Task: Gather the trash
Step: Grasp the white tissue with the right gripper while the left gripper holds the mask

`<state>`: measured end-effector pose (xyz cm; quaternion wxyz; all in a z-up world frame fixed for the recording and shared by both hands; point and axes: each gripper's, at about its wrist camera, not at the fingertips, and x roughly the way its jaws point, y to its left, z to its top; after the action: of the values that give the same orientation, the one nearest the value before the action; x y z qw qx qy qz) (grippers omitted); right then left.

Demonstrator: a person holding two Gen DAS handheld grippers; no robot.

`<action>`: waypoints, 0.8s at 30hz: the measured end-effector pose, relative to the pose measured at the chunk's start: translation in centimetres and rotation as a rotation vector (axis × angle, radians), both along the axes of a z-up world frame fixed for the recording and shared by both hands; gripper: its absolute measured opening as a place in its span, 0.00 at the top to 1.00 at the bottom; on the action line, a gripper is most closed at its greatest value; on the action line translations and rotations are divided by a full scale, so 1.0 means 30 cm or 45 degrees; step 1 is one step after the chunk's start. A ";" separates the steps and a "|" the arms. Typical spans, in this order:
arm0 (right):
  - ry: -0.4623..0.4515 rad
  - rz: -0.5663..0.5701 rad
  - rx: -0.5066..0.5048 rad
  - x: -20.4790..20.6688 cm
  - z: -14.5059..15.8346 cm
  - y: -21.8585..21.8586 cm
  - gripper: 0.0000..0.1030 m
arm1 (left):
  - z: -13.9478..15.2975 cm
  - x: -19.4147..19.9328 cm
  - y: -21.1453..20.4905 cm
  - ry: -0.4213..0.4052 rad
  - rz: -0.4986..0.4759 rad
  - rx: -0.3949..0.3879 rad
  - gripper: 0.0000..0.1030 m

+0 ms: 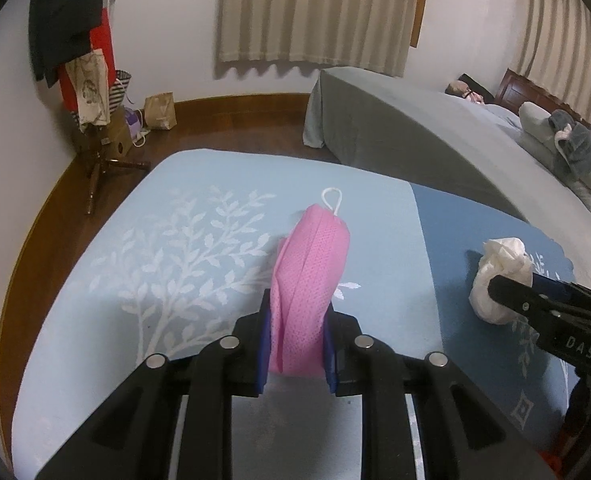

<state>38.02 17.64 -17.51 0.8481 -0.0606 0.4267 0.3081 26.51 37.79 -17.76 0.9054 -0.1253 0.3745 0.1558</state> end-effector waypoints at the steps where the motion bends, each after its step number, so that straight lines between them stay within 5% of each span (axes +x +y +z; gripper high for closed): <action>1: -0.002 0.009 0.002 -0.005 0.003 0.001 0.66 | 0.002 0.000 -0.006 -0.001 -0.004 0.002 0.79; 5: 0.000 0.009 0.035 -0.017 0.023 -0.021 0.82 | 0.023 -0.012 -0.022 -0.025 -0.015 0.004 0.79; 24: -0.124 -0.065 0.179 -0.182 0.232 -0.289 0.82 | 0.200 -0.089 -0.262 -0.166 -0.150 0.006 0.79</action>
<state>32.57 8.97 -10.55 0.8775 -0.0051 0.3639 0.3123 23.83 29.93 -11.75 0.9357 -0.1110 0.3211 0.0946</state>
